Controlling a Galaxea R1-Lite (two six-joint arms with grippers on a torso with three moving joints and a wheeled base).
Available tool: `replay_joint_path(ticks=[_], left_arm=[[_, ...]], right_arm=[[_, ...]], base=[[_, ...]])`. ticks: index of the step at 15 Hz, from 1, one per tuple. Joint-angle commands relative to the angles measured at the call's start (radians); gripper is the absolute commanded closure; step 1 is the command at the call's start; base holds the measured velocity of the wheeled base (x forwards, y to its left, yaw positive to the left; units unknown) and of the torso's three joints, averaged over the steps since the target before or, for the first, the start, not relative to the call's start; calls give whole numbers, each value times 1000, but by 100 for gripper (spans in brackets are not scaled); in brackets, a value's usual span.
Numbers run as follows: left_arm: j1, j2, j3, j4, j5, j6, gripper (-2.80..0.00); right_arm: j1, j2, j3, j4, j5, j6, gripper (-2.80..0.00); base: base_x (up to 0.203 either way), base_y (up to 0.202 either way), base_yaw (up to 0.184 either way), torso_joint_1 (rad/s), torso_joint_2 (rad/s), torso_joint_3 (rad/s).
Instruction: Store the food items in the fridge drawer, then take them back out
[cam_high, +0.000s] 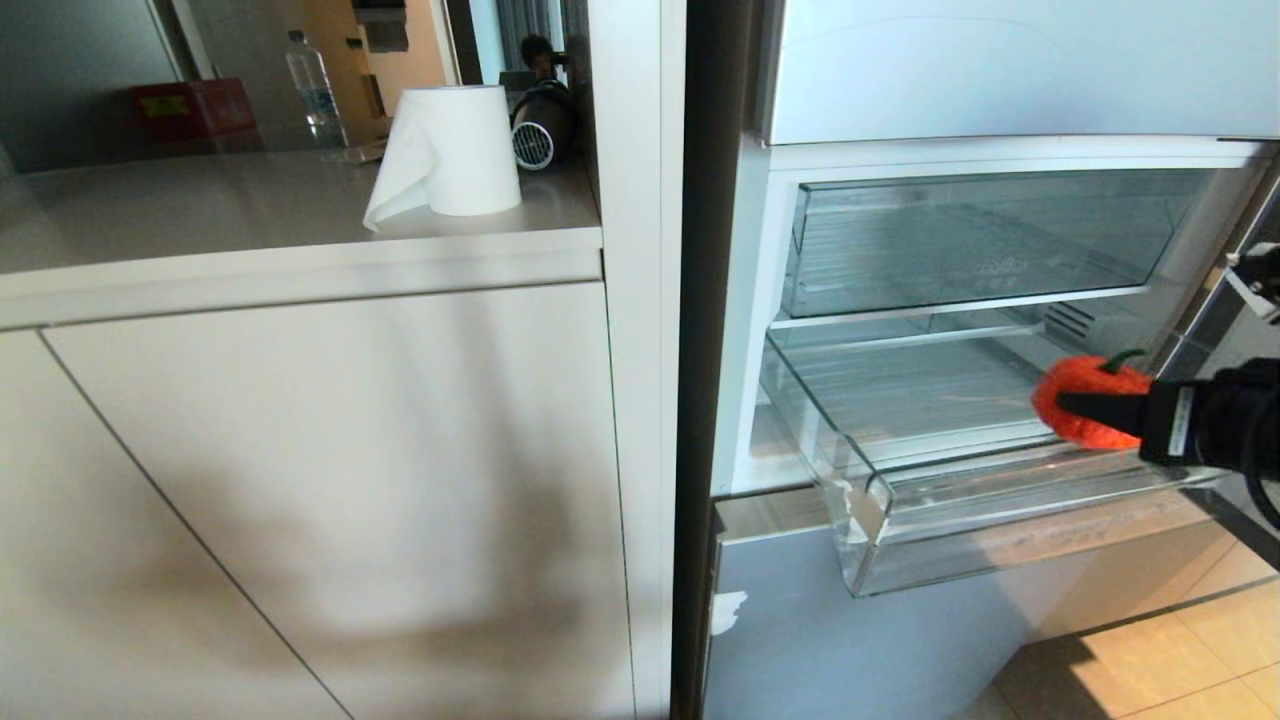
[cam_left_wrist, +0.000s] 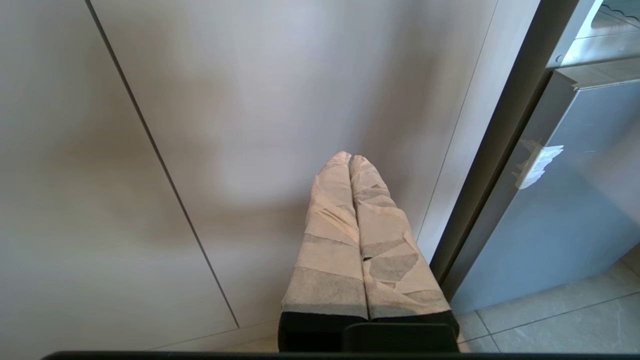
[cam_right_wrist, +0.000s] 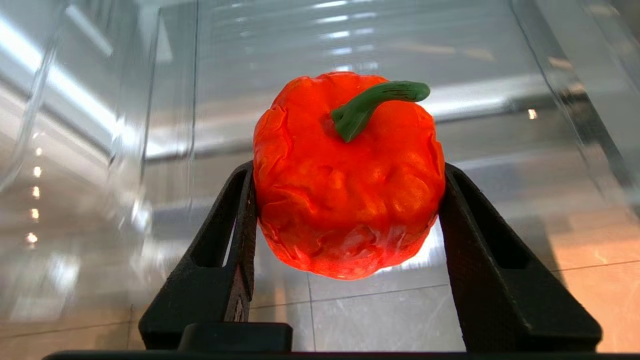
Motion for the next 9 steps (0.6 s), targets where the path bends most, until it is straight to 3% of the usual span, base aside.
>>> replay_joint_path(ticks=[1, 9], left_arm=[[0, 0, 0, -1, 0, 0, 0], [0, 0, 0, -1, 0, 0, 0]], right_arm=[[4, 124, -69, 1, 2, 0, 0], [43, 382, -242, -63, 7, -1, 0]], base=[[0, 0, 0, 0, 0, 0], [0, 0, 0, 0, 0, 0]])
